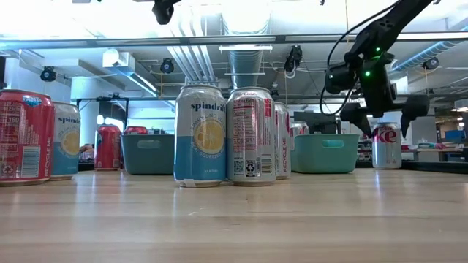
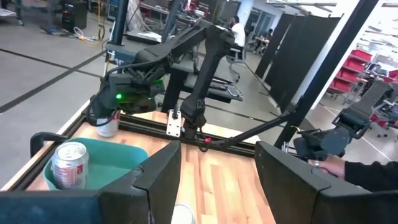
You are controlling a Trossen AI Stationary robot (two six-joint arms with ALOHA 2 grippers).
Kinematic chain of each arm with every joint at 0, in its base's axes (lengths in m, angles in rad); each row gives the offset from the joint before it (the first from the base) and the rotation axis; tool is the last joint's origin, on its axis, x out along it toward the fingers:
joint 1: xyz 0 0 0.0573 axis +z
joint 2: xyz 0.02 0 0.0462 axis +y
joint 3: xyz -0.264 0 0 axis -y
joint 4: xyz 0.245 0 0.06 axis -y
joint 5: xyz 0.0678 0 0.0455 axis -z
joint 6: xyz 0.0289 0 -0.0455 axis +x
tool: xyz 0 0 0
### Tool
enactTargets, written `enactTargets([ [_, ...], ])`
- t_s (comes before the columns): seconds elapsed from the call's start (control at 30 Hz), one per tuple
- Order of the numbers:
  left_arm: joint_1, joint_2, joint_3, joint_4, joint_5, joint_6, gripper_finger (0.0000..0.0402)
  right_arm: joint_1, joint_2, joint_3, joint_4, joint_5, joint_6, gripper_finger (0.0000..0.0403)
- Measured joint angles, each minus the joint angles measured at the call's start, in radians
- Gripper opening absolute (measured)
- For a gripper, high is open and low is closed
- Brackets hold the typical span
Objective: Sort soda cans
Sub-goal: Put the red-silver soda can into the green bin
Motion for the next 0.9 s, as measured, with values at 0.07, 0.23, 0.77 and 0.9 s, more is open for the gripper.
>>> enactTargets([
  [0.07, 0.0, 0.0, 0.0, -0.002, 0.0, 0.0, 0.019, -0.002, 0.005, 0.0, 0.006, 0.027, 0.005, 0.0368],
  [0.23, 0.0, 0.0, 0.0, -0.008, 0.001, 0.009, 0.019, -0.009, 0.021, 0.0, 0.03, 0.082, 0.008, 0.0368],
  [0.77, 0.042, 0.0, 0.0, -0.05, 0.004, 0.019, 0.019, -0.021, 0.147, 0.0, 0.138, 0.185, -0.061, 0.0368],
  [0.9, 0.042, 0.003, 0.0, -0.049, 0.003, 0.018, 0.019, -0.02, 0.165, 0.0, 0.188, 0.196, -0.113, 0.0368],
])
